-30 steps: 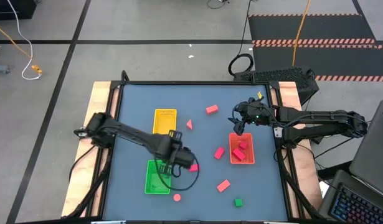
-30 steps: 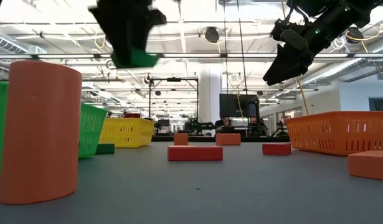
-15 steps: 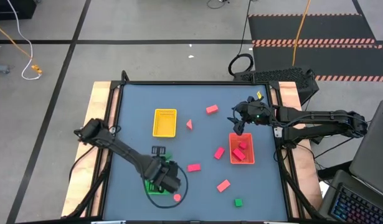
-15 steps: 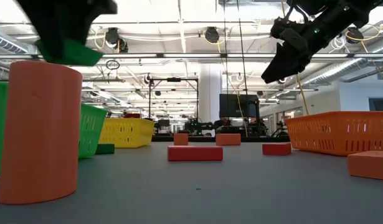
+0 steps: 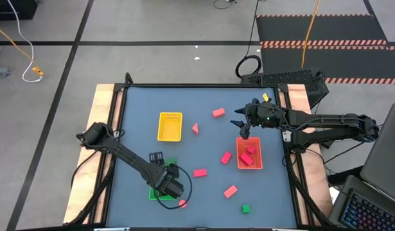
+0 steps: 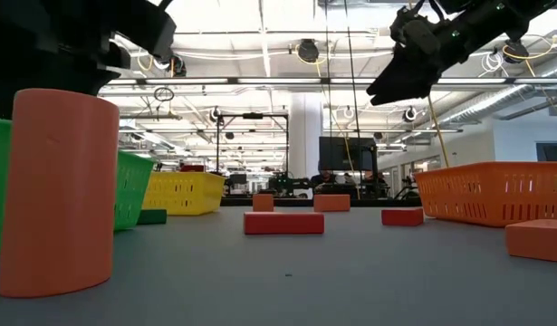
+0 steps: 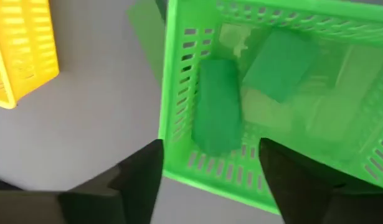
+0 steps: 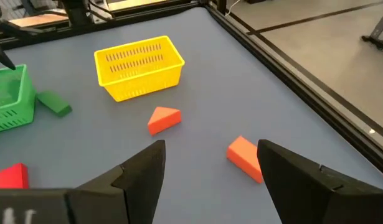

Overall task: Sort & place blocks by color
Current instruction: Put the red block into the orange bin

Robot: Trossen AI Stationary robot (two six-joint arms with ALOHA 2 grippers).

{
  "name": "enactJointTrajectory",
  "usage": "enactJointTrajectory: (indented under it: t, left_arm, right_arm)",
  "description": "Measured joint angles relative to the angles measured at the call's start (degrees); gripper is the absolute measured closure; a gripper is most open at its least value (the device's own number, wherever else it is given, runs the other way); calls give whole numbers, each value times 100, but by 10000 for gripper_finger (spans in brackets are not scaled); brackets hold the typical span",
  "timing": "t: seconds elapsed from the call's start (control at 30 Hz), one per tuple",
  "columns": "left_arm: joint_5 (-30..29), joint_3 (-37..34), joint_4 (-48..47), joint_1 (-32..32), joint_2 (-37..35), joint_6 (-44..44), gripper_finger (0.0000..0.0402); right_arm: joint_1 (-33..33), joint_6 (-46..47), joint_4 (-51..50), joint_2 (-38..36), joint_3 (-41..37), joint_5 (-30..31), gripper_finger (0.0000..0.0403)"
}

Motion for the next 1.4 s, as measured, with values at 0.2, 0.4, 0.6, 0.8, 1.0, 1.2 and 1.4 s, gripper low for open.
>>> enactJointTrajectory:
  t: [0.2,0.4,0.6,0.8,1.0,1.2,1.4]
  left_arm:
    - [-9,55,-58,130,0,80,94]
    - [-491,479,17,392,-126,584,109]
    - [-1515,571,918,870,-860,1343,132]
    - [-1761,202,2667,1525,-1663,2548,145]
    - [-1321,-652,4599,2150,-2085,3518,147]
    - [-699,-1906,6499,2575,-2305,3893,147]
    - [-680,-3089,8462,2731,-2712,4208,147]
  right_arm:
    - [1,208,-3,16,0,-41,156]
    - [129,137,-3,376,-4,-752,156]
    - [589,-294,-21,916,-7,-936,156]
    - [969,-449,-5,1148,-9,-1045,156]
    - [1202,-408,-53,1304,21,-1001,156]
    - [1383,-455,-640,1652,459,-730,156]
    - [1490,-700,-1437,2272,1262,-730,156]
